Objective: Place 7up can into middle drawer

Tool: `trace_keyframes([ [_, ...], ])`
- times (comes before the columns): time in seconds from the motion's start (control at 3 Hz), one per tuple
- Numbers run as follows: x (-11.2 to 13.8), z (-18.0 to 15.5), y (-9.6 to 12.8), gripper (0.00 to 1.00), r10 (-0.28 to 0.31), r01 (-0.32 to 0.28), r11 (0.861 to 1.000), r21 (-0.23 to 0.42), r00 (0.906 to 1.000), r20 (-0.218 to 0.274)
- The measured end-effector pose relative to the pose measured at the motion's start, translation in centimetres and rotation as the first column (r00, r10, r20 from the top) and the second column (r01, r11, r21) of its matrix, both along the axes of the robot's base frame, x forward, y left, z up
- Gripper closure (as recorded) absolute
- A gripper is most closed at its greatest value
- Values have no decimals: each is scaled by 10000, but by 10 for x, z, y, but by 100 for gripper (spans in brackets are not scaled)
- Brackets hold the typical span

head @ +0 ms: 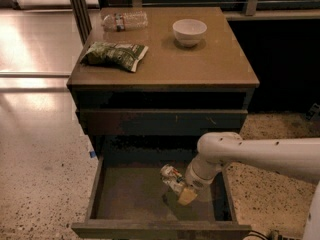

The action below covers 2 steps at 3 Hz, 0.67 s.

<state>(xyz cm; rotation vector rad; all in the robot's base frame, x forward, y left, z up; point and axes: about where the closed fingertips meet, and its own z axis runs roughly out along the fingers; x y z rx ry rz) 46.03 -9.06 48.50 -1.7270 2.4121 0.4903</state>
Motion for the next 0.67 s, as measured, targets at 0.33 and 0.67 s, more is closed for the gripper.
trace_keyframes([
  [0.33,-2,-34,-9,100,-421,428,9990,160,9981,-451],
  [0.67,4,-93,-13,100,-985,1039,9929,579,9911,-898],
])
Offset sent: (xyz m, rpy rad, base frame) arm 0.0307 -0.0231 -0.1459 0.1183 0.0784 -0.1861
